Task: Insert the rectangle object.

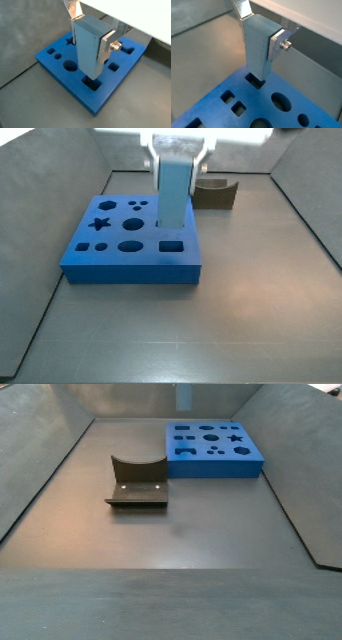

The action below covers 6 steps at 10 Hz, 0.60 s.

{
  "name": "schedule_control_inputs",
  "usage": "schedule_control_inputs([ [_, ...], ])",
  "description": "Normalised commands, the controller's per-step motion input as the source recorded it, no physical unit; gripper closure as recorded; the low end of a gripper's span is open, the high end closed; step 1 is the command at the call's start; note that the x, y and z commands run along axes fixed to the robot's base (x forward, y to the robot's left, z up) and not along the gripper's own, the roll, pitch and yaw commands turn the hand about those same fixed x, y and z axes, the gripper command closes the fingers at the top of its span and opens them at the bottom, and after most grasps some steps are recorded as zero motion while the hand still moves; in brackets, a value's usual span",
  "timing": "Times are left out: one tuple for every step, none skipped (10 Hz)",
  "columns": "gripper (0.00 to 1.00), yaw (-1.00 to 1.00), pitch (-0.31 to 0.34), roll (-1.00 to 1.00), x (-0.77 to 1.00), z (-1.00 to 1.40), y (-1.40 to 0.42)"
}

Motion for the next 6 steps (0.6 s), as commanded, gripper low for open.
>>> schedule_control_inputs([
  [1.00, 0.00, -0.210, -0.03, -0.26, -0.79, 0.00],
  [1.00, 0.00, -0.140, -0.16, 0.00, -0.73, 0.00],
  [1.00, 0.00, -0.124, -0.08, 0.00, -0.57, 0.00],
  [1.00, 0.00, -0.060, 0.00, 0.10, -0.41, 0.00],
  [1.00, 0.00, 0.000, 0.01, 0.25, -0.21, 0.00],
  [1.00, 0.06, 0.010, 0.15, 0.33, -0.11, 0.00],
])
